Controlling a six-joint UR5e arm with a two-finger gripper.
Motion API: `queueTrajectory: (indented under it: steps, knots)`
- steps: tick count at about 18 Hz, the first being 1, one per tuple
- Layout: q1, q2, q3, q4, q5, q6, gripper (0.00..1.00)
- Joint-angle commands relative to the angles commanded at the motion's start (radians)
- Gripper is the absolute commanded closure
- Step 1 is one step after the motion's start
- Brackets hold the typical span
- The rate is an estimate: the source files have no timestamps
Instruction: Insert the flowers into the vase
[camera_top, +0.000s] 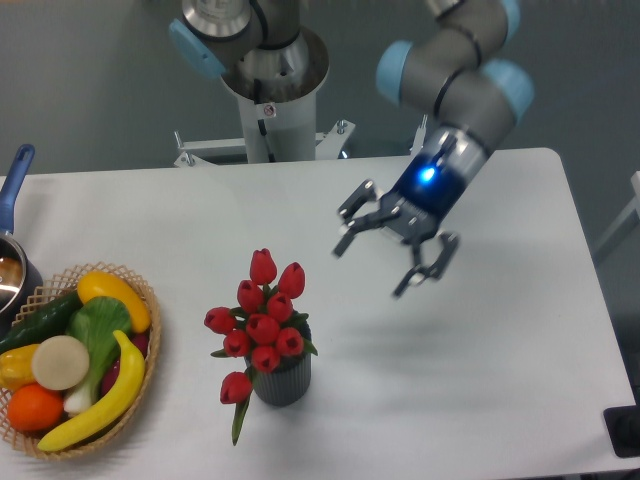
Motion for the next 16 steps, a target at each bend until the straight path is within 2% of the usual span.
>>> queueTrajectory:
  steps: [4,6,7,9,11,13,16]
  knots:
    - [0.137,0.132,0.008,-0.018,0.163,-0.015,0.0]
    - [0.154,0.181,0.014,-0.049,0.258,-0.011,0.0]
    - [0.157,0.213,0.017,-0.076,0.348,-0.002,0.0]
    - [0.166,0.232,0.023,-0.112,0.426,0.003,0.0]
    - [0.166,0.243,0.038,-0.155,0.444,0.052,0.0]
    - [0.171,0.25,0.061,-0.233,0.466,0.131,0.0]
    - [0.204,0.263,0.077,-0.302,0.542,0.285,0.0]
